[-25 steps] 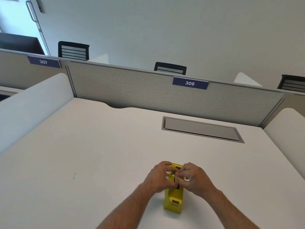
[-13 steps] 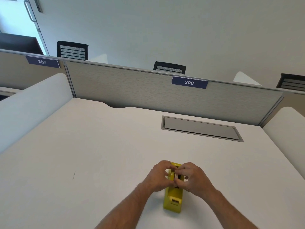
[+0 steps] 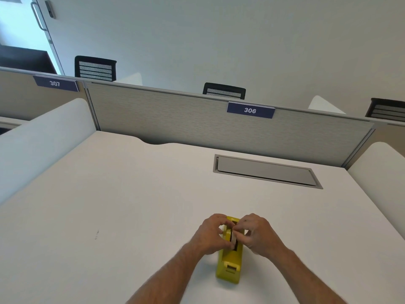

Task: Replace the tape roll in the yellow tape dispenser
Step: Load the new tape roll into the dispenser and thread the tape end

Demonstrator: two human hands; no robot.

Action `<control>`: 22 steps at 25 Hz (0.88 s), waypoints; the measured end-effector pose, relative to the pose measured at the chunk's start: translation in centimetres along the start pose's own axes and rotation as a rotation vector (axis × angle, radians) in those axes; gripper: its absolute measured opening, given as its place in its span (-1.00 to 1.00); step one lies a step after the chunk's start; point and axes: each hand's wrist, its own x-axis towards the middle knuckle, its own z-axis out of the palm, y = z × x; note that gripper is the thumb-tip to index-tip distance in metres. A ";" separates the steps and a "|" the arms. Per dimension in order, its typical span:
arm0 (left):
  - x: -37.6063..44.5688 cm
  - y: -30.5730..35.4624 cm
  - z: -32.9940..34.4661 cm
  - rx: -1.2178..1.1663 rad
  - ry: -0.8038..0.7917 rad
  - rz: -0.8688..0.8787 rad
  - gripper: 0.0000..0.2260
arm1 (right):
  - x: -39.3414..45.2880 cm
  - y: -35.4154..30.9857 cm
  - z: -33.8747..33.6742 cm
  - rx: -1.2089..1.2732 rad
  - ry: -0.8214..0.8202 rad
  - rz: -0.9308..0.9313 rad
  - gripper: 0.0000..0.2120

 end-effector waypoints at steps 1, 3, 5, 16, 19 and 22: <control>0.0 0.0 0.0 -0.003 0.001 0.003 -0.49 | 0.0 0.0 0.0 0.010 -0.007 0.025 -0.81; -0.1 0.2 -0.1 -0.005 0.003 0.007 -0.49 | -0.1 0.1 0.1 0.003 -0.024 0.045 -0.69; -0.1 0.3 -0.1 -0.007 0.004 0.008 -0.49 | -0.2 0.1 0.2 -0.015 -0.035 0.037 -0.64; -0.2 0.5 -0.1 0.034 0.010 0.005 -0.49 | 0.1 0.4 -0.1 0.014 -0.025 0.005 -0.91; -0.1 0.7 -0.1 0.041 0.002 -0.010 -0.48 | 0.2 0.3 -0.2 0.025 -0.017 0.015 -0.93; -0.2 0.7 -0.1 0.051 -0.006 -0.013 -0.47 | 0.4 0.2 -0.2 0.023 -0.024 0.018 -0.93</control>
